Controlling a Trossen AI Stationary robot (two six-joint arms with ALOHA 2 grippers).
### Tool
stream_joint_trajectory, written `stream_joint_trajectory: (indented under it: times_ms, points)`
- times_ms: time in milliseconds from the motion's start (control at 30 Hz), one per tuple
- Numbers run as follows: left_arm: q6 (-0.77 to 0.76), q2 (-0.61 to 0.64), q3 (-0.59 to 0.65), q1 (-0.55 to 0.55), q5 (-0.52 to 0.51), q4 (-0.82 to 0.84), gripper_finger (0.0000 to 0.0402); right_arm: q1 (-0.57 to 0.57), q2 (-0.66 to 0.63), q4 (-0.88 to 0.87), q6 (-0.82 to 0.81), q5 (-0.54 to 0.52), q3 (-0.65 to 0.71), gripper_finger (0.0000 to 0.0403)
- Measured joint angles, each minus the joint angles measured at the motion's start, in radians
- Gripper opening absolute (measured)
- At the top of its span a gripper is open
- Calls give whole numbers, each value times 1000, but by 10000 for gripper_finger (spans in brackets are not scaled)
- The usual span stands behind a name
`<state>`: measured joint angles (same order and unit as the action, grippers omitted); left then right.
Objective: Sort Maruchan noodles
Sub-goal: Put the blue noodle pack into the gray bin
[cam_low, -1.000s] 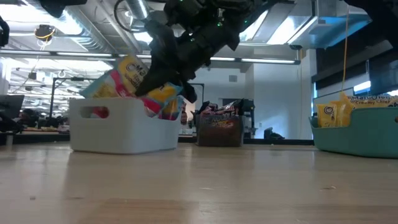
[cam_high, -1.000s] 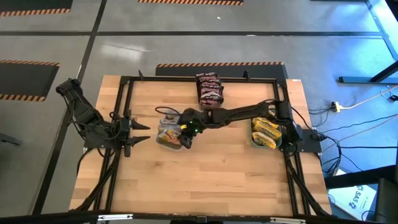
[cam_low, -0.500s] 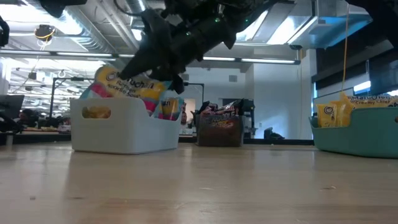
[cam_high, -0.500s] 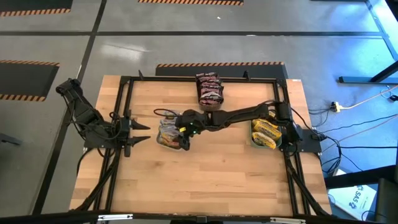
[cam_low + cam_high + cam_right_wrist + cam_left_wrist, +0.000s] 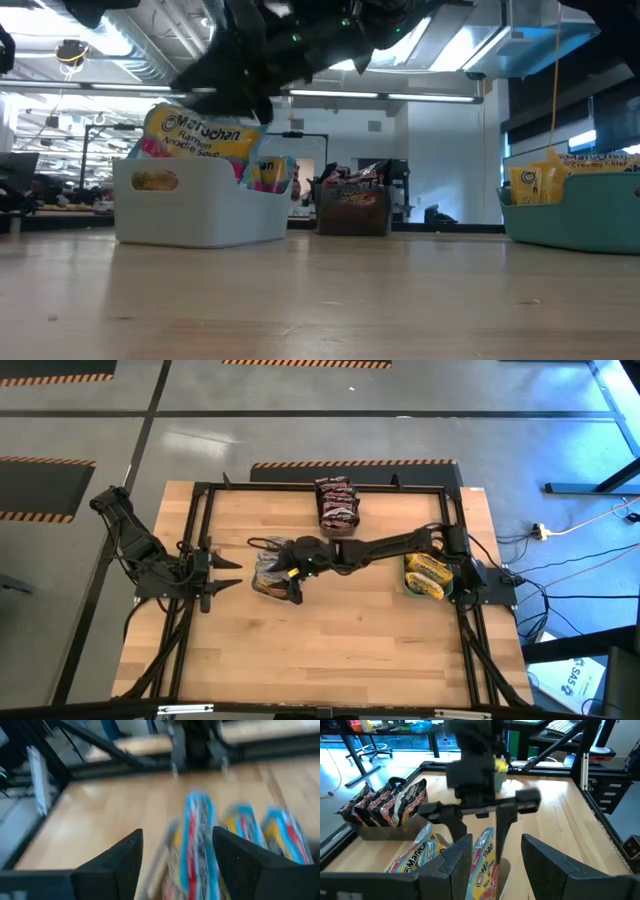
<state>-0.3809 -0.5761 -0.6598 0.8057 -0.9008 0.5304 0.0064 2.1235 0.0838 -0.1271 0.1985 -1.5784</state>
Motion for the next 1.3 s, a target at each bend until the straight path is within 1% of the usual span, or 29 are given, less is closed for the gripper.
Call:
stream_joint_trajectory:
  times_ms: [100,167,233,367,433,500,567,667,833,933,1300]
  points:
    - [0,0,0,0,-5,0,163,2,0,71,5,3,0,204]
    - [0,0,0,0,-13,0,163,1,15,106,19,4,0,181]
    - [0,0,0,0,-31,0,163,0,39,142,28,0,0,150]
    - [1,0,0,0,-63,0,163,6,73,277,28,-6,0,68]
    - [1,0,0,0,-76,0,163,9,73,304,31,-24,0,29]
    - [4,-5,0,0,-88,0,163,14,75,312,33,-48,0,8]
    - [24,-8,0,0,-97,0,163,15,76,328,36,-59,0,12]
    - [36,-16,0,0,-111,0,163,14,78,371,40,-41,0,21]
    - [35,-29,0,0,-110,-3,163,13,137,372,51,-47,-1,4]
    - [35,-34,0,0,-105,-7,163,13,164,369,50,-50,0,5]
    - [35,-40,0,0,-104,-20,163,14,145,393,47,-56,-1,9]
